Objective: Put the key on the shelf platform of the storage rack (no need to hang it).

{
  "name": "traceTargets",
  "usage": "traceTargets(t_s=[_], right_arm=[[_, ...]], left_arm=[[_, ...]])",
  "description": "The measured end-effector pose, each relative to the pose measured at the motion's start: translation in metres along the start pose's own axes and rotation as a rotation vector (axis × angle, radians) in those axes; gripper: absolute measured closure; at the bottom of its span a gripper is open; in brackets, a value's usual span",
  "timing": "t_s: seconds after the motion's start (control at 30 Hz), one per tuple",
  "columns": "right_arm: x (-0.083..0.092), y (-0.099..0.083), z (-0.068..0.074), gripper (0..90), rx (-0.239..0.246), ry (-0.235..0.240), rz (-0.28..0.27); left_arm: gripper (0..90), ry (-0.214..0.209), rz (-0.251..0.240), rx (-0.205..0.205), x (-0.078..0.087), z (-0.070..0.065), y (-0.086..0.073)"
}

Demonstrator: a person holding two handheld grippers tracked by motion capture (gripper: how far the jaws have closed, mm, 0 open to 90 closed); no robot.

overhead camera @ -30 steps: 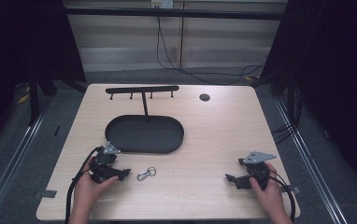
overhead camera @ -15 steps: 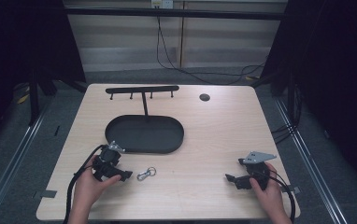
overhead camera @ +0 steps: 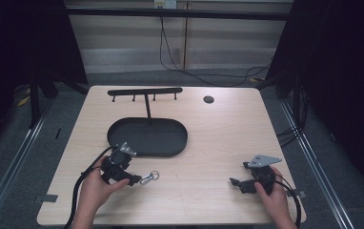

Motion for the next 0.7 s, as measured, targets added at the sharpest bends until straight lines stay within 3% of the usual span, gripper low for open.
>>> traceTargets(t_s=[0.17,0.2,0.53,0.7], right_arm=[[0.0,0.0,0.0,13.9,-0.001,0.0,0.0],[0.0,0.0,0.0,14.0,0.0,0.0,0.001],[0.0,0.0,0.0,13.9,0.0,0.0,0.0],[0.0,0.0,0.0,13.9,0.0,0.0,0.0]], left_arm=[[33.9,-0.002,0.02,-0.025,-0.006,-0.005,0.002],[34.5,-0.032,0.029,-0.037,-0.008,-0.011,0.004],[42.1,-0.047,0.076,-0.092,-0.021,-0.02,0.006],[46.7,-0.055,0.117,-0.092,-0.03,-0.022,0.005]])
Point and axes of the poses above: each handheld gripper's, and its own axes: x roughly backward along the jaws, y roughly out of its top, z roughly to its left, the point moved 9 cm from there along -x, roughly forward along the jaws, and after that the axes turned 12 degrees about -z, right-handed, at the moved point
